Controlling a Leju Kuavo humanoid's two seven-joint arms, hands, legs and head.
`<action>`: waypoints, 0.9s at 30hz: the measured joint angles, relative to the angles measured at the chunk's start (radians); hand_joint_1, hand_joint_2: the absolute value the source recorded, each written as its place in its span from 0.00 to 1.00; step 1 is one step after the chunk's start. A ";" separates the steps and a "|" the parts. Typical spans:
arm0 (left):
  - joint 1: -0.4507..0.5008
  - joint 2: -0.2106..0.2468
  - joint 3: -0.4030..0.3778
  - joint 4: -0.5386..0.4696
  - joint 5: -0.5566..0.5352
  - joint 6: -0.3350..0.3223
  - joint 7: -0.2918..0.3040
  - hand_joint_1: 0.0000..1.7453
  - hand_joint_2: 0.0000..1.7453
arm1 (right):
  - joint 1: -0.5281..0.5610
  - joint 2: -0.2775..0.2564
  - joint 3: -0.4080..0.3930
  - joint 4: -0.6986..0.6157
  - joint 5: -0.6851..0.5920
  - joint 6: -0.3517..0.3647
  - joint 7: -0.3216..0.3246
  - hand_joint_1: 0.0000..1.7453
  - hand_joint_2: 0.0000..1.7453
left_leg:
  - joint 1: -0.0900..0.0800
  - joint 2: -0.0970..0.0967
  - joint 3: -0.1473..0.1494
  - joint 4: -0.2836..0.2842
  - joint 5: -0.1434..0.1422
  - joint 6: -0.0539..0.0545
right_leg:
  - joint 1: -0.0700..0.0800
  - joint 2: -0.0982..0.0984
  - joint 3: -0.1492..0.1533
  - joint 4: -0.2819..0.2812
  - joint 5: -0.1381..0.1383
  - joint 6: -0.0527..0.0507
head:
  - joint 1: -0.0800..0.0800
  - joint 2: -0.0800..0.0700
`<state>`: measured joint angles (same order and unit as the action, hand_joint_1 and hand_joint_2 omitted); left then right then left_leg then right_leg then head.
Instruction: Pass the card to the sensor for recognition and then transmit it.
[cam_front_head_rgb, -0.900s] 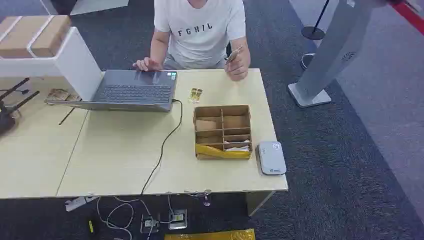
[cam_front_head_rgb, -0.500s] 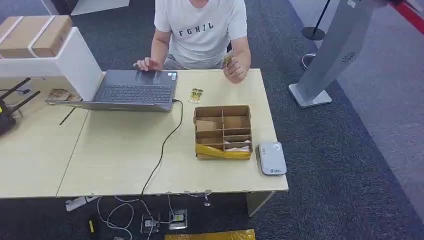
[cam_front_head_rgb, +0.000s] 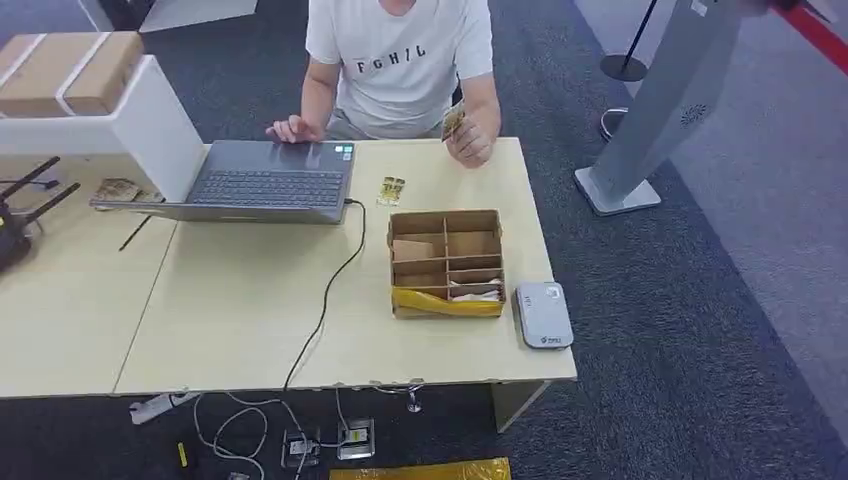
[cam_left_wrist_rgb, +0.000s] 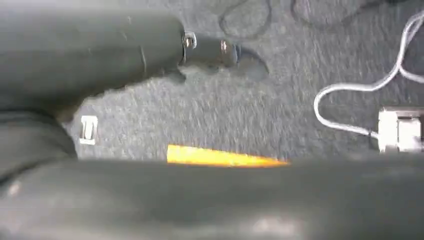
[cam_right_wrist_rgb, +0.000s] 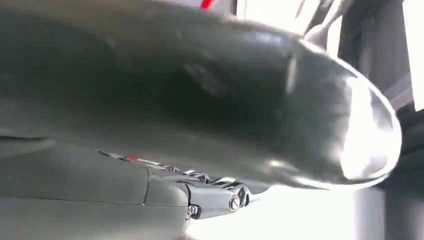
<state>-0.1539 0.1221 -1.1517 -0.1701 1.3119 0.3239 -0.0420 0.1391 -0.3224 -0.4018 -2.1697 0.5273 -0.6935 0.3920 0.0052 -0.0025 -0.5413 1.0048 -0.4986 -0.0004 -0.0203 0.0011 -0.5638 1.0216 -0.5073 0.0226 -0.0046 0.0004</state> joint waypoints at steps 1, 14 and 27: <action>-0.001 0.002 0.000 0.000 -0.003 -0.005 0.000 0.00 0.00 | -0.057 -0.072 0.031 -0.022 -0.029 0.001 0.050 0.00 1.00 | -0.001 0.000 0.000 0.000 0.000 0.001 | -0.001 0.000 -0.001 0.000 0.000 0.001 | 0.000 0.000; 0.002 0.019 -0.002 -0.001 -0.021 -0.028 -0.024 0.00 0.00 | -1.211 -0.676 0.648 0.428 -0.339 0.302 -0.134 0.00 1.00 | -0.003 -0.027 -0.016 0.001 0.011 0.005 | -0.002 -0.027 -0.011 0.002 0.002 0.002 | 0.002 0.000; -0.002 0.016 -0.002 -0.001 -0.058 -0.050 -0.035 0.00 0.00 | -1.317 -0.692 1.024 0.522 -0.213 0.544 -0.045 0.00 1.00 | -0.003 -0.018 -0.014 0.001 0.010 0.004 | -0.002 -0.018 -0.012 0.002 0.002 0.002 | 0.003 0.000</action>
<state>-0.1563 0.1385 -1.1540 -0.1713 1.2539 0.2735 -0.0767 -1.1781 -1.0140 0.6225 -1.6476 0.3147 -0.1499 0.3472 0.0027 -0.0203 -0.5548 1.0059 -0.4886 0.0038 -0.0225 -0.0165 -0.5755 1.0232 -0.5049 0.0250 -0.0019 0.0004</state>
